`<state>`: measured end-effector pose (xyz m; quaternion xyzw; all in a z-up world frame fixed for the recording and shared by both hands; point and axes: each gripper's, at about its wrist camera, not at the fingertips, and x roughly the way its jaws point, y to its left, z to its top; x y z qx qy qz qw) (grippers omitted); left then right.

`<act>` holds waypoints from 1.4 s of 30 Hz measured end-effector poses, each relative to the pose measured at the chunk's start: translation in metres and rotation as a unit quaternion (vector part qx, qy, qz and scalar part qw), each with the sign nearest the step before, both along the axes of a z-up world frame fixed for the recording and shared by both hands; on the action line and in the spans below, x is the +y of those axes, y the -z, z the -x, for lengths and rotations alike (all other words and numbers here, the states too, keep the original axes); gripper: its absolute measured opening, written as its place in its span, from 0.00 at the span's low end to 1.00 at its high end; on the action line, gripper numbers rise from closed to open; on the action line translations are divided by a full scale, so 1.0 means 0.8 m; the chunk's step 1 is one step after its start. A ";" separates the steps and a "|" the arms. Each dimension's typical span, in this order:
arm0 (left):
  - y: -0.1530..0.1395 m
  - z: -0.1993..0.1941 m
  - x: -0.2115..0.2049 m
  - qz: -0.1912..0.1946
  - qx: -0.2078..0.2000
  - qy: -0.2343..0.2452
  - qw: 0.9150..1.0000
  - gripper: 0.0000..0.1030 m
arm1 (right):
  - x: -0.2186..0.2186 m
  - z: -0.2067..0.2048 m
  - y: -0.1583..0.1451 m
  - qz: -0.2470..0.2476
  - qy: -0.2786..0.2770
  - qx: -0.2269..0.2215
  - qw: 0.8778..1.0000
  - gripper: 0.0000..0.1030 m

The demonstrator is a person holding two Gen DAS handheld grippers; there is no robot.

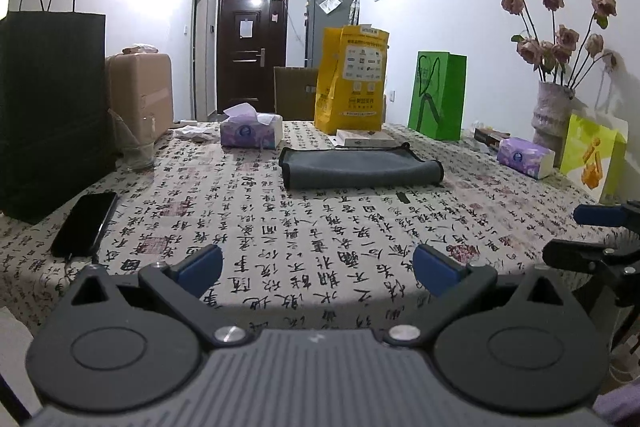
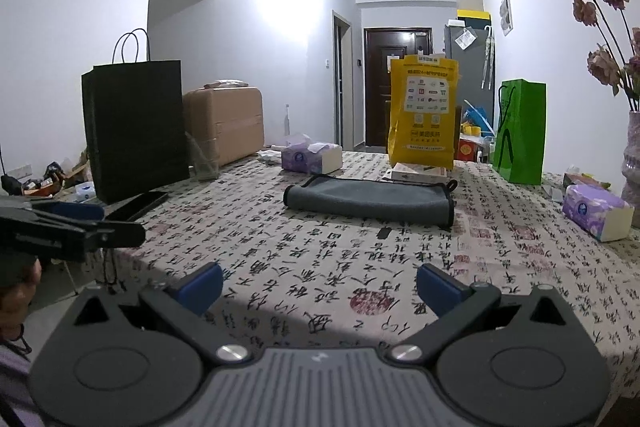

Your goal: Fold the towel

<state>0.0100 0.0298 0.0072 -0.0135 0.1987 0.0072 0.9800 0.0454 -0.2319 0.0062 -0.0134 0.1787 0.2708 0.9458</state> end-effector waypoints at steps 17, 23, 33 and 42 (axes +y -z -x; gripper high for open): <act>0.003 0.028 -0.002 0.000 0.009 -0.002 1.000 1.00 | -0.007 0.034 0.011 -0.032 0.017 0.034 0.999 1.00; 0.001 0.031 -0.009 -0.003 0.004 0.007 1.000 1.00 | -0.010 0.032 0.011 -0.034 0.022 0.036 0.999 1.00; 0.000 0.031 -0.009 -0.003 0.003 0.005 1.000 1.00 | -0.010 0.031 0.010 -0.034 0.025 0.038 0.998 1.00; 0.000 0.030 -0.007 -0.002 0.007 0.004 1.000 1.00 | -0.007 0.031 0.011 -0.031 0.026 0.039 0.998 1.00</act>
